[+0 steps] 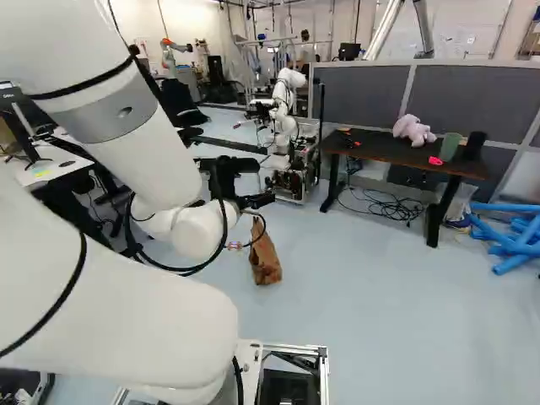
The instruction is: Pick up the bag on the ground and place it on the table
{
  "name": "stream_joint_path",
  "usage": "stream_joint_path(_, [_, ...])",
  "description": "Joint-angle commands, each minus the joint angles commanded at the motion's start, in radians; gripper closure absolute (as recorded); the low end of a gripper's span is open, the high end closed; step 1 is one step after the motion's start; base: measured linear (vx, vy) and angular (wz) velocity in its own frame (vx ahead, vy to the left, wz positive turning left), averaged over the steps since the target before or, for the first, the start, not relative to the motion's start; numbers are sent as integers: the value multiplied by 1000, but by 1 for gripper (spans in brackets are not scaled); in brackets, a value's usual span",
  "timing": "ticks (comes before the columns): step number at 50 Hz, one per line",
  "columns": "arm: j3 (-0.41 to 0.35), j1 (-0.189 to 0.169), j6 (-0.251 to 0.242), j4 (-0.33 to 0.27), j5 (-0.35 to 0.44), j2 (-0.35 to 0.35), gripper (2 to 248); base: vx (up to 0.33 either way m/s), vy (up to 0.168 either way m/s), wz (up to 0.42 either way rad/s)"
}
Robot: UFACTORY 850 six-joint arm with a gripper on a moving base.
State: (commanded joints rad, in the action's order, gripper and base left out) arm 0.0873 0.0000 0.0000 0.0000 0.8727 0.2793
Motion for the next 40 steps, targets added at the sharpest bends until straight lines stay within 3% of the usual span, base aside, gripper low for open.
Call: stream_joint_path(40, [0, 0, 0, 0, 0, 0, 3, 130, 33, 155])
